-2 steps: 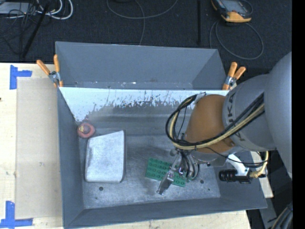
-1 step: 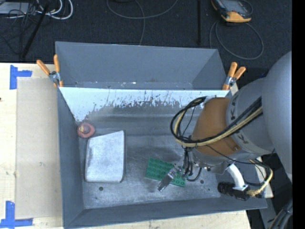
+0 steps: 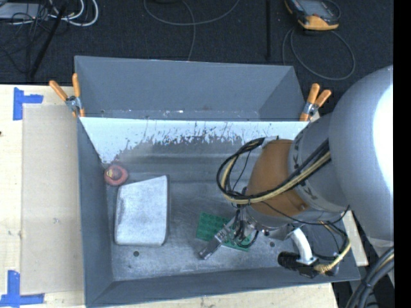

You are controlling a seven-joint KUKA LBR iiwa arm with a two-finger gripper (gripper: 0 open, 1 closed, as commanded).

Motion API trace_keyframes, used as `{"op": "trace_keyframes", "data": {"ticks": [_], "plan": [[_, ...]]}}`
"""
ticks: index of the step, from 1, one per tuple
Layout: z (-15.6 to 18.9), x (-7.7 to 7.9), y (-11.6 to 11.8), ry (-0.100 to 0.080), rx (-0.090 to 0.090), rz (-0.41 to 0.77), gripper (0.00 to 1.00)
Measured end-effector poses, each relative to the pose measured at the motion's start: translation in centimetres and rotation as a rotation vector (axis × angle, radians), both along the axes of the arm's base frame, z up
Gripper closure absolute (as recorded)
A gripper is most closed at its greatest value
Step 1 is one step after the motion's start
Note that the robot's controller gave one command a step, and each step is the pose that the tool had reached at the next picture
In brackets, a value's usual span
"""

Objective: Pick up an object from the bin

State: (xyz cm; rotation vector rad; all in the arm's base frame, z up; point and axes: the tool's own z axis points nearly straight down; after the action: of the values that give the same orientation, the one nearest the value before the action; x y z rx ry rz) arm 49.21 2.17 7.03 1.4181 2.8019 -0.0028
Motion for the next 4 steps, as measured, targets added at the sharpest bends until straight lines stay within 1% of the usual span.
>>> {"op": "trace_keyframes", "data": {"ticks": [1,2,3,4], "plan": [[0.0,0.0,-0.1,0.001,0.000,0.003,0.00],[0.4,0.3,0.0,-0.007,0.001,0.004,1.00],[4.2,0.3,-0.1,-0.001,0.002,0.008,1.00],[8.0,0.4,-0.1,-0.001,0.002,0.012,1.00]]}}
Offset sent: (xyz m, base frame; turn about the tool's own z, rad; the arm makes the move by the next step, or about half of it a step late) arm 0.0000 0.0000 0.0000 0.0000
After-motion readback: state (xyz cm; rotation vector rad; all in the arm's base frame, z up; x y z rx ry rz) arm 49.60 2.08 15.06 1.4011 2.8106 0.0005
